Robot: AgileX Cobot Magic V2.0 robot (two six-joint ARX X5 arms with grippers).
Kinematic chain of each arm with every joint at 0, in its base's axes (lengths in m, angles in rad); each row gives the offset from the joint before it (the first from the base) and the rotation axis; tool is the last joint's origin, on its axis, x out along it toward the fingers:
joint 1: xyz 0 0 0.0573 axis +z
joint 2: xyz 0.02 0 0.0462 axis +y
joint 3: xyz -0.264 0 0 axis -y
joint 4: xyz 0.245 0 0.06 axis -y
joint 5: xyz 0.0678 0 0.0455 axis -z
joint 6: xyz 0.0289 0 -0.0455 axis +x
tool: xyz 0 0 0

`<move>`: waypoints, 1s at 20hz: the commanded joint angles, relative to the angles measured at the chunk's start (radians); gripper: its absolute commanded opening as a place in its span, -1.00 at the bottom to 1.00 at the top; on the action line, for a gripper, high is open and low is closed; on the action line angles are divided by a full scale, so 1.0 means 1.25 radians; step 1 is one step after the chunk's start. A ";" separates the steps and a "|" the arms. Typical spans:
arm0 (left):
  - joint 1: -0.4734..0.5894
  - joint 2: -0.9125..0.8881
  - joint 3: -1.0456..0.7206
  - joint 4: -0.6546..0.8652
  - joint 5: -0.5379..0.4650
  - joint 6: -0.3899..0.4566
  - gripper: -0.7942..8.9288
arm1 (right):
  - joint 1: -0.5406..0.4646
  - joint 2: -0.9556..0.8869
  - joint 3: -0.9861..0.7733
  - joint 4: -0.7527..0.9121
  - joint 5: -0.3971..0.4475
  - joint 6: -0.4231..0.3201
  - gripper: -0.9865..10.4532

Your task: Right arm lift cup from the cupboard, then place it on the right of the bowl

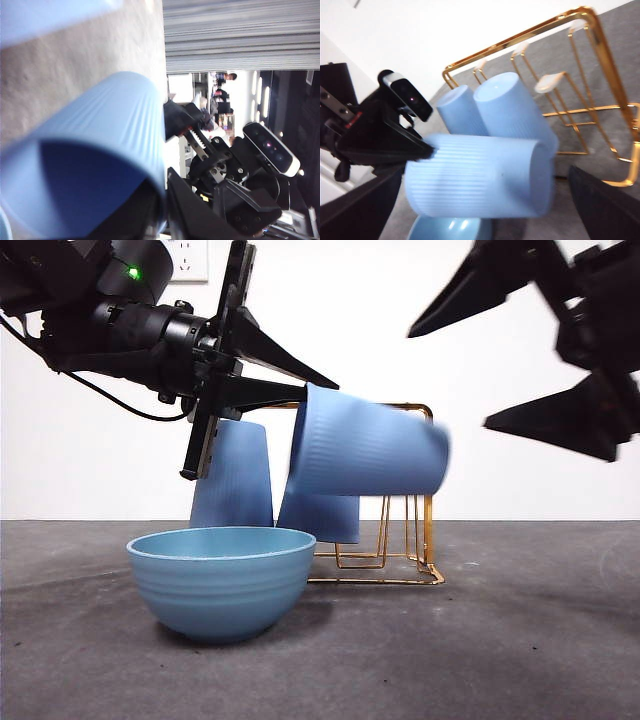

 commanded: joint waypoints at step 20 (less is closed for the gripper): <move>-0.127 0.013 0.236 -0.384 -0.145 0.288 -0.80 | -0.031 -0.269 0.376 -0.948 0.062 -0.248 0.12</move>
